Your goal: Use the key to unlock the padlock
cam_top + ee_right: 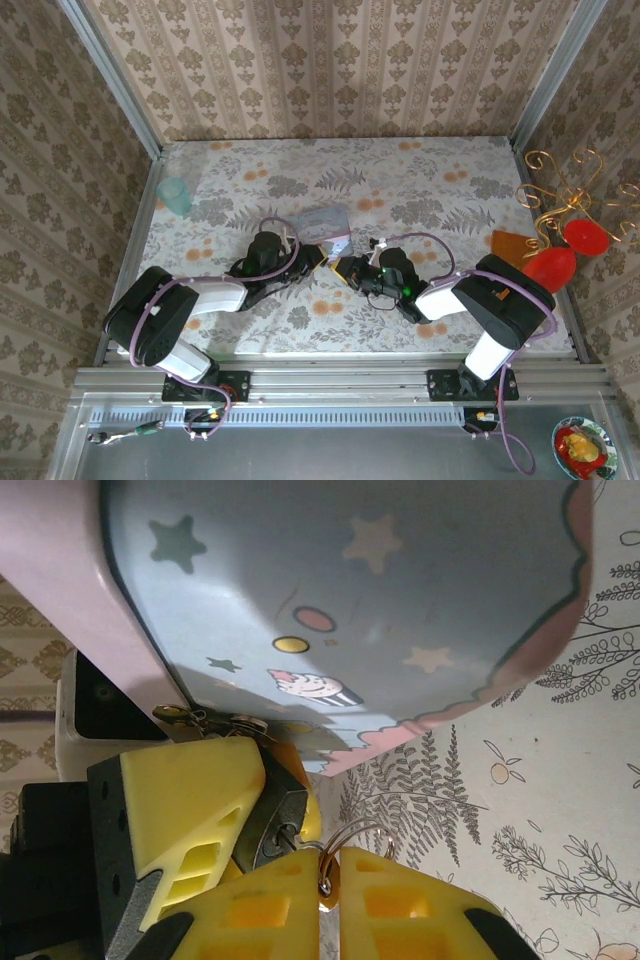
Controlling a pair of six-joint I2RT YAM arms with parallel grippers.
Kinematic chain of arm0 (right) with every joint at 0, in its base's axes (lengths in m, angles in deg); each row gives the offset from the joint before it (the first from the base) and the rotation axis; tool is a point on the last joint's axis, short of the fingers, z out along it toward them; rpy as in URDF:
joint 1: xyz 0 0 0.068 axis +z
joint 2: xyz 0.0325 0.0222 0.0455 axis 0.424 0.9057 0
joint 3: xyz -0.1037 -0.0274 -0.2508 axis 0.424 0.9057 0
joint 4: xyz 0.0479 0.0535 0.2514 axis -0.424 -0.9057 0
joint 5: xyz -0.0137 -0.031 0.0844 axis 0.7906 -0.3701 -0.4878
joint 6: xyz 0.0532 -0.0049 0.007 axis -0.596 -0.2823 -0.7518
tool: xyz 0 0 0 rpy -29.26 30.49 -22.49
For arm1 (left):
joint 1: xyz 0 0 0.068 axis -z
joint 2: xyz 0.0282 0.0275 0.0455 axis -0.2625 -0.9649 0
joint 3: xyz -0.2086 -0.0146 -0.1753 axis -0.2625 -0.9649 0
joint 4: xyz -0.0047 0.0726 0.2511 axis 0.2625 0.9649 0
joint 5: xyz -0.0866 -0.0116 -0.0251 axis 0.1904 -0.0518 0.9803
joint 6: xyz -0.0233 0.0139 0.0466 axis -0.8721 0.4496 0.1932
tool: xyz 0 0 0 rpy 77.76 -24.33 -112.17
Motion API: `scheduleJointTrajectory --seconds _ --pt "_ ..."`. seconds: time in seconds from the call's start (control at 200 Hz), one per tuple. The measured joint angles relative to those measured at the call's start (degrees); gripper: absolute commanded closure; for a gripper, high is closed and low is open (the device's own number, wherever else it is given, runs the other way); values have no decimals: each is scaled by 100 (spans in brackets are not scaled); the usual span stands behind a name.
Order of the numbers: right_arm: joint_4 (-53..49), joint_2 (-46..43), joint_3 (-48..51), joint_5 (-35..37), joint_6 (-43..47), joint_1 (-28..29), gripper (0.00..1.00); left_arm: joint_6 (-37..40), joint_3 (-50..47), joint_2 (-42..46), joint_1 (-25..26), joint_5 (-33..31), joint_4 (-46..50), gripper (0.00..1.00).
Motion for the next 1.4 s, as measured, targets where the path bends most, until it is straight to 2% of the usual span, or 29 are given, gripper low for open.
scheduleJointTrajectory --seconds 0.185,0.425,0.585,0.705,0.86,0.99,1.085,1.195,1.4 --pt "-50 85 -61 -44 0 0 91 107 2 0 63 -131 116 100" --pt "-166 151 -129 -107 15 -7 80 151 9 -15 114 -208 221 100" --pt "-715 -13 -245 -177 490 -68 76 205 9 -13 114 -168 374 100" --pt "-1823 -638 -367 -160 1482 -74 76 297 2 46 63 -162 697 100" --pt "-2634 -1698 -398 -131 2822 -28 75 363 -68 361 -133 -184 1207 100" --pt "-3340 -2310 -608 140 4277 417 72 437 -55 522 -214 -164 1534 100" --pt "-3366 -2570 -579 356 5366 920 68 457 -52 529 -260 -81 1659 100" --pt "-3215 -2715 -339 619 6483 1392 67 474 -52 542 -282 -13 1703 100" --pt "-3064 -2194 -291 1320 7834 1694 67 474 -55 732 -280 63 1764 100"
